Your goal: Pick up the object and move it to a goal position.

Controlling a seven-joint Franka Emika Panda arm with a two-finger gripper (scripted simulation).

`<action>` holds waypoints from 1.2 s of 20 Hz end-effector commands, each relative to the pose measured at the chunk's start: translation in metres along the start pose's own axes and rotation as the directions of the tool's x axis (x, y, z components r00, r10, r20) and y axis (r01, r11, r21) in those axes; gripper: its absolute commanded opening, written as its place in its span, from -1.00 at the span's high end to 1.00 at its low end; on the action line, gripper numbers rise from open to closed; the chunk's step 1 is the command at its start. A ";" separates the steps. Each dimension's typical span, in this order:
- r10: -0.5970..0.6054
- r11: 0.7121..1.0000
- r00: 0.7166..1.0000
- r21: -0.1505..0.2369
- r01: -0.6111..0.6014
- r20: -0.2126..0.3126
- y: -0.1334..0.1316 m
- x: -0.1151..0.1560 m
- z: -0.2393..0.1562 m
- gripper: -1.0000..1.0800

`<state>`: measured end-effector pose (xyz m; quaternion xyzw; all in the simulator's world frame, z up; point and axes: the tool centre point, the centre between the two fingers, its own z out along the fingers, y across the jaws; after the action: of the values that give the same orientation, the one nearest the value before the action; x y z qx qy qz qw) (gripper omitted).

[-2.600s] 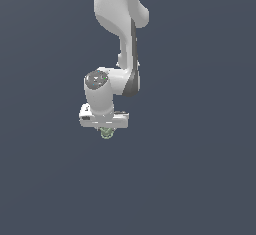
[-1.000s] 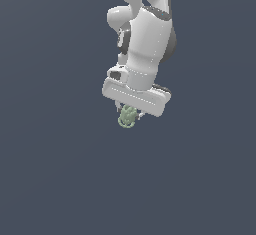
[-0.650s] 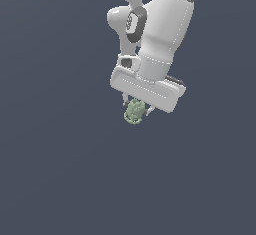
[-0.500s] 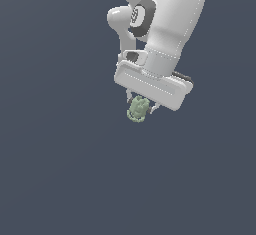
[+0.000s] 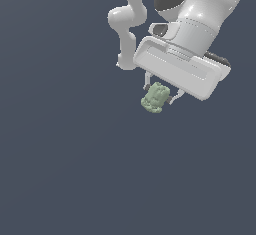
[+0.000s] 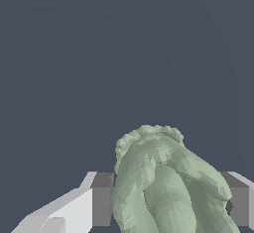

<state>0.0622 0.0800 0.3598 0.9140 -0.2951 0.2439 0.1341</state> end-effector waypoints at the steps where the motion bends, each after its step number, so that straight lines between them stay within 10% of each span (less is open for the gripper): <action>1: 0.038 0.999 0.999 -0.017 -0.039 -0.030 -0.010 0.005 -0.019 1.00; 24: 0.258 0.951 0.938 -0.108 -0.289 -0.232 -0.086 0.035 -0.143 1.00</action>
<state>0.0856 0.1836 0.4852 0.8247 -0.4151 0.3331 0.1914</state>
